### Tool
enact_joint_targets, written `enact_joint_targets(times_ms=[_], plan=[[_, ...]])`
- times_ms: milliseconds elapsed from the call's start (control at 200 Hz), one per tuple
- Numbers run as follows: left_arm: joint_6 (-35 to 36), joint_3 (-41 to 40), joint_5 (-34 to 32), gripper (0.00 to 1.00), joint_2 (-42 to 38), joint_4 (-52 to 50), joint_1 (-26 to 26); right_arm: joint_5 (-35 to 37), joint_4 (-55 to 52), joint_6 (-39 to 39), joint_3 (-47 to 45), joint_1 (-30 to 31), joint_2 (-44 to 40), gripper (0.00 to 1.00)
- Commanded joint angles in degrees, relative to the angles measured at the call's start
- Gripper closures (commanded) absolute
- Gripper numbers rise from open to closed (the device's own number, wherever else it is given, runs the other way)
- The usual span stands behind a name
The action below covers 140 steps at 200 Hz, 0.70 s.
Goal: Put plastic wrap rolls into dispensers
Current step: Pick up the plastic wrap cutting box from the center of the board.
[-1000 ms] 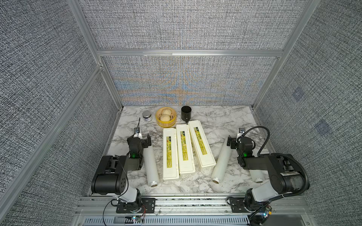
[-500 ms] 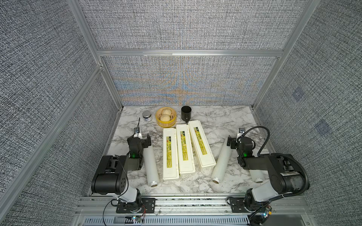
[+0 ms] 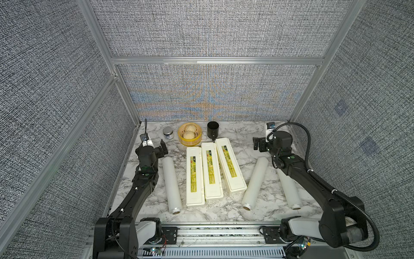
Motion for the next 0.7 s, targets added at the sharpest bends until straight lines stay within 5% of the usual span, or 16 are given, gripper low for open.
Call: enact_joint_targets(times_ms=[0,225,696], plan=[[-6.5,2.0,8.5,0.00,-0.6,-13.0,0.0,-5.1,-20.1,2.0,6.4,5.4,2.9,0.01],[-12.4,0.6,13.1,0.00,-1.0,-16.5,-2.2,-4.1,-33.2,5.9,16.7,14.1,11.8,0.01],[-17.8,2.3,19.7,0.00,4.8,-16.2,-8.8,-3.7,-35.9,10.6,19.2,18.8,22.7,0.01]])
